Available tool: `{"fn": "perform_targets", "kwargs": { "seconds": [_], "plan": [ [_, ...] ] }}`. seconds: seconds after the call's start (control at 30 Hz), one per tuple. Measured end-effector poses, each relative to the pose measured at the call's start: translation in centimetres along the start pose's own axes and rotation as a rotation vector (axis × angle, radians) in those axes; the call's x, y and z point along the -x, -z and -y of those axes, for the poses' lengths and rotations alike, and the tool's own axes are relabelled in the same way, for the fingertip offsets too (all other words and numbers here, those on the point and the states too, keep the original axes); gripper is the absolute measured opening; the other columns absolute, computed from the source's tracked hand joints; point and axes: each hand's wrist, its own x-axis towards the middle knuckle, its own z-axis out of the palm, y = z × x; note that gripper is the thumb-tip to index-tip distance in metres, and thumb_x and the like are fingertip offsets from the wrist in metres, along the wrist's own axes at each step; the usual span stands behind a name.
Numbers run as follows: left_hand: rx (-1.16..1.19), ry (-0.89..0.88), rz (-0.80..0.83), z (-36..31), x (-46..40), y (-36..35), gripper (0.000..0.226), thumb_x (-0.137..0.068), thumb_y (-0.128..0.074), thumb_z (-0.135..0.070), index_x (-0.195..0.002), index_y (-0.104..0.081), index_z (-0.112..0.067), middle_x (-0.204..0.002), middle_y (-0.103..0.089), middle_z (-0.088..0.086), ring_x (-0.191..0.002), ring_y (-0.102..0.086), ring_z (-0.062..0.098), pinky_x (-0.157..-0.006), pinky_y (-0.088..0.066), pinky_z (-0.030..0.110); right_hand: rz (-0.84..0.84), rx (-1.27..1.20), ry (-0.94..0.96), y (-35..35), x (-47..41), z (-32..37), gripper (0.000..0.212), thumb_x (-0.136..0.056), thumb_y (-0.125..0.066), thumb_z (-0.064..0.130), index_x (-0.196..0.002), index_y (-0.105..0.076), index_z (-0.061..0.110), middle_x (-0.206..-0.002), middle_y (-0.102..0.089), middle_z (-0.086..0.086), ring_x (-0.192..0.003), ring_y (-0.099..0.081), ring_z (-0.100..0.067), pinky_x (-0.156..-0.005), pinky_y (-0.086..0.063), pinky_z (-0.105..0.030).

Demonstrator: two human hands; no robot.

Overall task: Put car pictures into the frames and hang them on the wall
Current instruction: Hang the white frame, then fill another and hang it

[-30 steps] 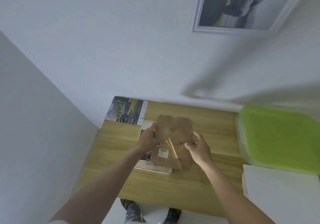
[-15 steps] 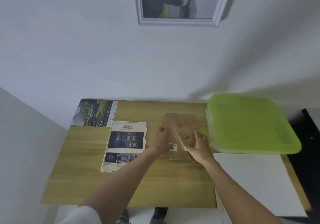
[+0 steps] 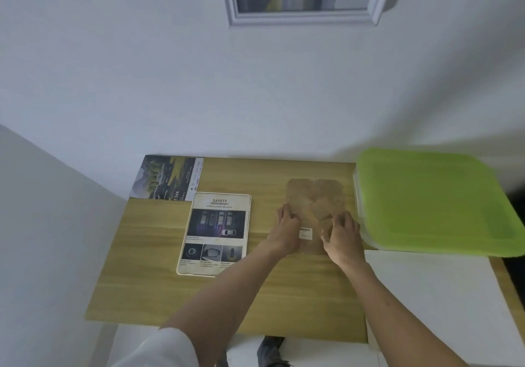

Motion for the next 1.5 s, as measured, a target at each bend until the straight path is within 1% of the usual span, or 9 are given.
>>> {"fn": "perform_targets", "kwargs": {
  "seconds": [0.23,0.5,0.63,0.77,0.97,1.07,1.17,1.33,1.5],
  "plan": [
    [0.102,-0.035,-0.147,4.3,2.7,3.7,0.063,-0.091,-0.063,-0.017,-0.147,-0.034,-0.014,-0.161,-0.016,0.009,-0.148,-0.015,0.027,-0.116,-0.029,0.045,-0.191,0.016,0.165,-0.1,1.9,4.3,0.052,-0.088,-0.066,0.027,-0.135,-0.052,0.011,-0.143,-0.047,-0.016,-0.132,-0.043,-0.033,-0.105,-0.042,-0.041],
    [0.056,0.130,-0.329,15.9,8.4,8.8,0.066,-0.087,-0.068,-0.024,-0.145,-0.039,-0.010,-0.154,-0.031,0.012,-0.144,-0.024,0.027,-0.114,-0.030,0.041,0.001,-0.109,0.316,-2.8,6.4,13.4,0.053,-0.098,-0.052,0.037,-0.147,-0.042,0.019,-0.146,-0.043,-0.009,-0.133,-0.043,-0.025,-0.107,-0.041,-0.036],
    [-0.073,0.093,-0.168,21.2,11.9,9.0,0.093,-0.079,-0.074,-0.046,-0.150,-0.027,-0.009,-0.159,-0.021,0.009,-0.146,-0.017,0.026,-0.120,-0.019,0.041,0.089,-0.028,0.342,-4.6,8.3,16.6,0.058,-0.098,-0.049,0.041,-0.150,-0.037,0.018,-0.144,-0.043,-0.010,-0.129,-0.046,-0.026,-0.106,-0.040,-0.034],
    [-0.164,0.091,0.057,24.0,13.5,8.2,0.128,-0.071,-0.070,-0.063,-0.154,0.010,-0.007,-0.163,0.011,0.007,-0.150,0.011,0.023,-0.123,0.002,0.042,0.122,0.033,0.253,-5.7,9.2,18.7,0.064,-0.099,-0.042,0.044,-0.150,-0.031,0.008,-0.142,-0.041,-0.012,-0.128,-0.043,-0.028,-0.107,-0.039,-0.035],
    [-0.212,0.064,0.090,24.9,13.8,7.6,0.127,-0.074,-0.065,-0.067,-0.153,0.014,-0.007,-0.161,0.020,0.008,-0.149,0.017,0.024,-0.122,0.007,0.047,0.181,-0.051,0.095,-6.8,9.9,21.1,0.076,-0.098,-0.043,0.049,-0.155,-0.019,0.005,-0.155,-0.020,-0.015,-0.142,-0.022,-0.030,-0.116,-0.032,-0.038],
    [-0.222,0.054,0.094,25.0,13.8,7.7,0.126,-0.074,-0.065,-0.067,-0.153,0.013,-0.007,-0.161,0.019,0.009,-0.149,0.017,0.025,-0.122,0.006,0.048,0.198,-0.132,0.066,-7.2,10.2,22.1,0.071,-0.097,-0.041,0.051,-0.154,-0.028,0.011,-0.158,-0.013,-0.013,-0.146,-0.016,-0.032,-0.119,-0.027,-0.039],
    [-0.246,0.044,0.093,25.0,13.8,7.8,0.125,-0.075,-0.065,-0.066,-0.153,0.012,-0.006,-0.162,0.018,0.010,-0.149,0.017,0.025,-0.121,0.008,0.049,0.210,-0.157,0.053,-7.7,10.6,22.6,0.068,-0.096,-0.042,0.052,-0.153,-0.032,0.016,-0.159,-0.010,-0.012,-0.147,-0.013,-0.033,-0.120,-0.026,-0.041],
    [-0.320,0.024,0.119,24.7,13.9,8.3,0.122,-0.077,-0.061,-0.066,-0.152,0.012,-0.002,-0.161,0.016,0.014,-0.149,0.016,0.028,-0.121,0.003,0.053,0.167,-0.179,-0.017,-7.5,10.6,22.9,0.078,-0.100,-0.044,0.043,-0.157,-0.007,0.003,-0.162,-0.005,-0.010,-0.149,-0.009,-0.028,-0.120,-0.022,-0.037],
    [-0.381,-0.017,0.120,25.0,14.2,8.5,0.114,-0.081,-0.054,-0.066,-0.153,0.009,-0.003,-0.161,0.014,0.016,-0.150,0.013,0.030,-0.121,0.003,0.054,0.153,-0.151,-0.054,-8.0,10.8,23.7,0.079,-0.100,-0.044,0.043,-0.156,-0.010,-0.001,-0.159,-0.006,-0.015,-0.146,-0.011,-0.032,-0.120,-0.023,-0.037]
  ]
}}
